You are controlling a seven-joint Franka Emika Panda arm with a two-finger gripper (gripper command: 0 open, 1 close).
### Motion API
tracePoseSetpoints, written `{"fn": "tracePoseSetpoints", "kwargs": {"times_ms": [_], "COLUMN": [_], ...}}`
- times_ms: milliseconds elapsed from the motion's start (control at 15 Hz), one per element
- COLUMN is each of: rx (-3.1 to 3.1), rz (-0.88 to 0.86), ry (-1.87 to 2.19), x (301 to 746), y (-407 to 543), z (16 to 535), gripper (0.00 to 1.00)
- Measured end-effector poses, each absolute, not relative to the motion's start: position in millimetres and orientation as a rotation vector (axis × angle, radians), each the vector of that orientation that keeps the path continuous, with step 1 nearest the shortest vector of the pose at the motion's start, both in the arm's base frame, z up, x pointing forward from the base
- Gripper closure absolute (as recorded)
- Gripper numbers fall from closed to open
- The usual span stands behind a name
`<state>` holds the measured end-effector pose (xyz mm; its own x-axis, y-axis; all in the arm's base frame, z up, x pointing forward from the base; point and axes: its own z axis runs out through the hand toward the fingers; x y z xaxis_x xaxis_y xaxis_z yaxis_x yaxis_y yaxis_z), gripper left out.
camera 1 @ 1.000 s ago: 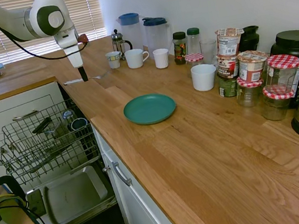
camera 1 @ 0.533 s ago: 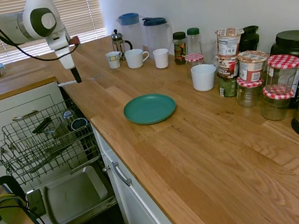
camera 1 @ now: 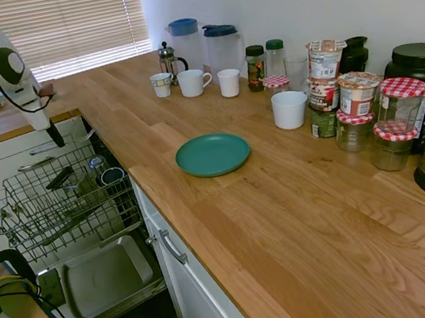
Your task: Put the fork in the dishwasher
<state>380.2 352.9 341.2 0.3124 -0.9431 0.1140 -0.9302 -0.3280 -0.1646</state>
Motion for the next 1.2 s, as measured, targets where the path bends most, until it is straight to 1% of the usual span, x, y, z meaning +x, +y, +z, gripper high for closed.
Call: {"fn": "tracePoseSetpoints", "kwargs": {"times_ms": [133,333,733,1000,1200], "rx": [-2.518,-2.559,-2.585,-2.608,-2.631], "rz": [-0.26,-0.209,-0.132,-0.176,-0.215], "ry": [1.762,1.751,1.775,1.752,1.748], "x": [369,358,358,350,340], "y": [364,373,368,374,382], "z": [321,275,208,205,192], "gripper": [1.0,1.0,1.0,1.0,1.0]}}
